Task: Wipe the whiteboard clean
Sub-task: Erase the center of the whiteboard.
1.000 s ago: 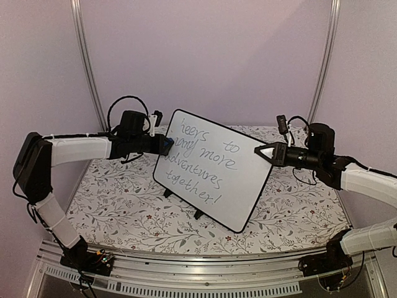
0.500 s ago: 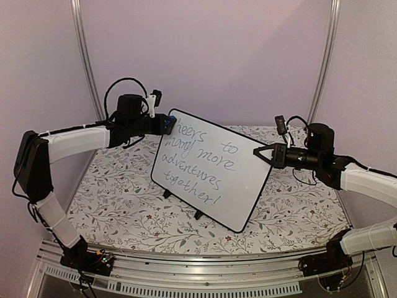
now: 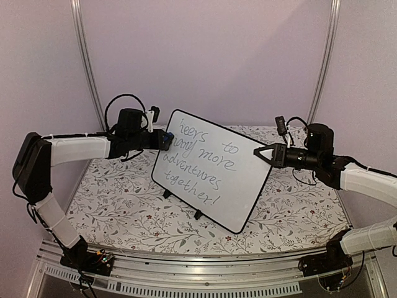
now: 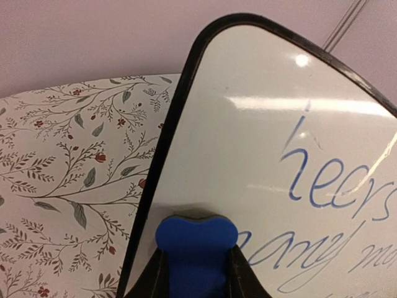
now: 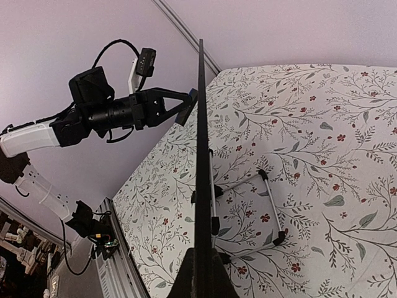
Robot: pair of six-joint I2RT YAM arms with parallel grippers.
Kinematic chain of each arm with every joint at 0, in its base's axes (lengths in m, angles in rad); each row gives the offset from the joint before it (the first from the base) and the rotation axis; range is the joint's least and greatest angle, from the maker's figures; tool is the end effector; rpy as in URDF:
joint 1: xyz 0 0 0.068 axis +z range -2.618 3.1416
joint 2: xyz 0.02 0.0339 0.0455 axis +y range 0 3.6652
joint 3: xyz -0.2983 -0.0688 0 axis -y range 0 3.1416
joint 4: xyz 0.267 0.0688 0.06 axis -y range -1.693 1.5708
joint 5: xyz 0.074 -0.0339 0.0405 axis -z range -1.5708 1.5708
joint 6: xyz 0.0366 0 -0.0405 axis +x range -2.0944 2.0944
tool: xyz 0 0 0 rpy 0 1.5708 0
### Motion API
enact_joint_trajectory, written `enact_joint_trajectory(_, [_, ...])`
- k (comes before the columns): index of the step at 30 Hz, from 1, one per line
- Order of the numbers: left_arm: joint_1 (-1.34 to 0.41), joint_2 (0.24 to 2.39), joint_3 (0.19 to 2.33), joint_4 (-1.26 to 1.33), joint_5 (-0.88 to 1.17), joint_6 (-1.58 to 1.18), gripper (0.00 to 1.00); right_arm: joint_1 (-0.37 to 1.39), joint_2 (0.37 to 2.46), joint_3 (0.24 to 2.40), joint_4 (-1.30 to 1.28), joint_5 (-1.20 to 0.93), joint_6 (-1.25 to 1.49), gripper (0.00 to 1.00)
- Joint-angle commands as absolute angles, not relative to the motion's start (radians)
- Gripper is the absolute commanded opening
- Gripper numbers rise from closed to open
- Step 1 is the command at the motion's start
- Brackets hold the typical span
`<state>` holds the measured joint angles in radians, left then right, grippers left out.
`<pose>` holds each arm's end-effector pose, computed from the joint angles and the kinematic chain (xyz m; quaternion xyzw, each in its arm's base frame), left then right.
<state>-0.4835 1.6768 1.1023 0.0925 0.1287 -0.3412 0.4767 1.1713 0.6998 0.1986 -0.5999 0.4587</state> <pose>0.3573 -0.1929 0.2643 0.0939 0.8491 -0.2575 0.4515 0.2299 0.1420 0.2924 -0.1854 0.7595 0.4704 0.4092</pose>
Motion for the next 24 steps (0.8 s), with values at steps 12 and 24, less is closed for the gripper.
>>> enact_joint_trajectory(12, [-0.507,1.763,1.324,0.039,0.18,-0.275,0.0,0.5,1.207,0.709,0.155,-0.692,0.359,0.0])
enact_joint_trajectory(24, [-0.557,1.715,1.158,0.016,0.143,-0.311,0.0,0.5,1.209,0.709,0.151,-0.696,0.355,0.0])
